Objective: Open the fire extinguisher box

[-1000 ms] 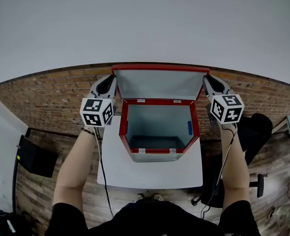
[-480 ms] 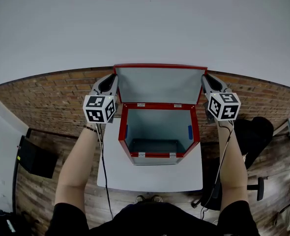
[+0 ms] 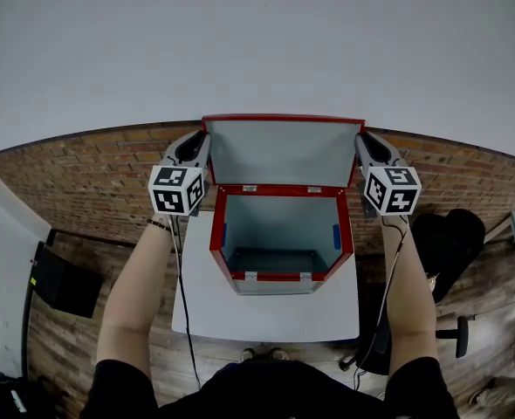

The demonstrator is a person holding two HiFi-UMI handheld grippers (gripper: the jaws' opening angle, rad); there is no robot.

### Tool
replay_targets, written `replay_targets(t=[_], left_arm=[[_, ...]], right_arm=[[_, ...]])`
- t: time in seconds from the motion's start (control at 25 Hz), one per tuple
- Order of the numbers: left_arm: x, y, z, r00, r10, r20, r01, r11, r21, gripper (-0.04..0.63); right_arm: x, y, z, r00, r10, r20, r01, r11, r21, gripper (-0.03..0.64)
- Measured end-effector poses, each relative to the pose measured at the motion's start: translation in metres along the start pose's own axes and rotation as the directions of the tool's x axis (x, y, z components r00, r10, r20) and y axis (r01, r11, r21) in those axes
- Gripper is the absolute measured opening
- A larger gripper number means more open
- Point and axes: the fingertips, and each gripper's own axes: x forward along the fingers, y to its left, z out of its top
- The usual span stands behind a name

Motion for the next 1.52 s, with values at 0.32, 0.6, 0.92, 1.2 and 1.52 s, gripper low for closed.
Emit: replay_targets(t=[0.32,0.6,0.92,1.2,1.52], left_arm=[[-0.042,0.007,0.008,0.999,0.024,0.033,-0.023,1.0,-0.01,0.132],[-0.131,-0.047,0.029,0.986,-0.053,0.161,0.049,0.998,0.028,0.105],[-0.203,-0.102,0.019,0.975,-0.114,0.189,0.124,0.991,-0.044,0.054],[-0.237,-0.144,-0.007,0.976,-0.147,0.163,0.157,0.986,-0.048,0.049],[-0.263,-0.175,-0.055,0.976,-0.199,0.087,0.207,0.973,-0.098,0.049]], right_arm=[[-0.053,-0.01,0.003,0.999,-0.039,0.031,0.038,0.999,0.037,0.061],[-0.133,0.044,0.022,0.994,0.033,0.1,-0.036,0.999,0.025,0.05],[-0.199,0.121,0.019,0.987,0.109,0.12,-0.115,0.992,0.053,0.028],[-0.227,0.173,-0.01,0.983,0.162,0.09,-0.166,0.985,0.037,0.02],[-0.25,0.217,-0.062,0.977,0.211,0.017,-0.211,0.974,0.077,0.02]])
